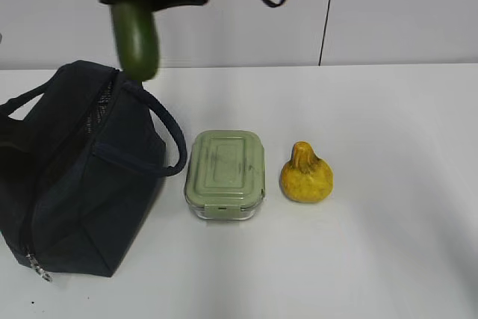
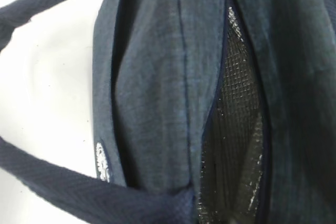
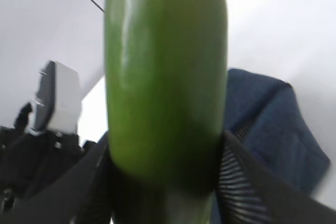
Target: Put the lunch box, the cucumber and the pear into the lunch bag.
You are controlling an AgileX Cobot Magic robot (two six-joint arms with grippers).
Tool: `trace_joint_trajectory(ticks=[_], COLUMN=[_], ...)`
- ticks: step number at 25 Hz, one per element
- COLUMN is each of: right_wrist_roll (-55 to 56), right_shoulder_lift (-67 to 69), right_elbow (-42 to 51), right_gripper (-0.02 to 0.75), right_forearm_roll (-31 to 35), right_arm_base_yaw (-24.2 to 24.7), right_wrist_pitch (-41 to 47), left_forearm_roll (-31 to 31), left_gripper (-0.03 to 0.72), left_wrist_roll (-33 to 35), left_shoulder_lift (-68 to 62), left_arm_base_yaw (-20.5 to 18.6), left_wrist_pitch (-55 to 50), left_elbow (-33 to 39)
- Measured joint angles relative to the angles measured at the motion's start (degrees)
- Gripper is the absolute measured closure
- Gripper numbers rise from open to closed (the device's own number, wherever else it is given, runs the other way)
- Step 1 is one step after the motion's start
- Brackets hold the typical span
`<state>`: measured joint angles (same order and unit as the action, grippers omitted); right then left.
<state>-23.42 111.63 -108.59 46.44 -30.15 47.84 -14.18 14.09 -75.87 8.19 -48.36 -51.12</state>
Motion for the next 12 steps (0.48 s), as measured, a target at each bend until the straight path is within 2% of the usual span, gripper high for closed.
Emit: trace_joint_trajectory(ticks=[4,9,12], right_wrist_roll=[-6.1,-12.4,-14.1], right_shoulder_lift=[3.2,9.7,12.8], right_elbow=[-0.1,-0.1,-0.1], right_gripper=[0.360,0.360,0.360], right_forearm_roll=[7.4,16.1,17.2], right_arm_base_yaw=[-3.4,-5.1,-5.6], right_wrist_pitch=[-6.4,-9.0,-7.9], left_forearm_roll=[0.0,0.0,0.0], left_gripper=[0.706,0.706,0.706], left_wrist_roll=[0.0,0.0,0.0], left_shoulder_lift=[0.0,0.0,0.0], left_arm_base_yaw=[0.0,0.0,0.0], left_wrist_pitch=[0.0,-0.1,-0.1], left_elbow=[0.0,0.0,0.0])
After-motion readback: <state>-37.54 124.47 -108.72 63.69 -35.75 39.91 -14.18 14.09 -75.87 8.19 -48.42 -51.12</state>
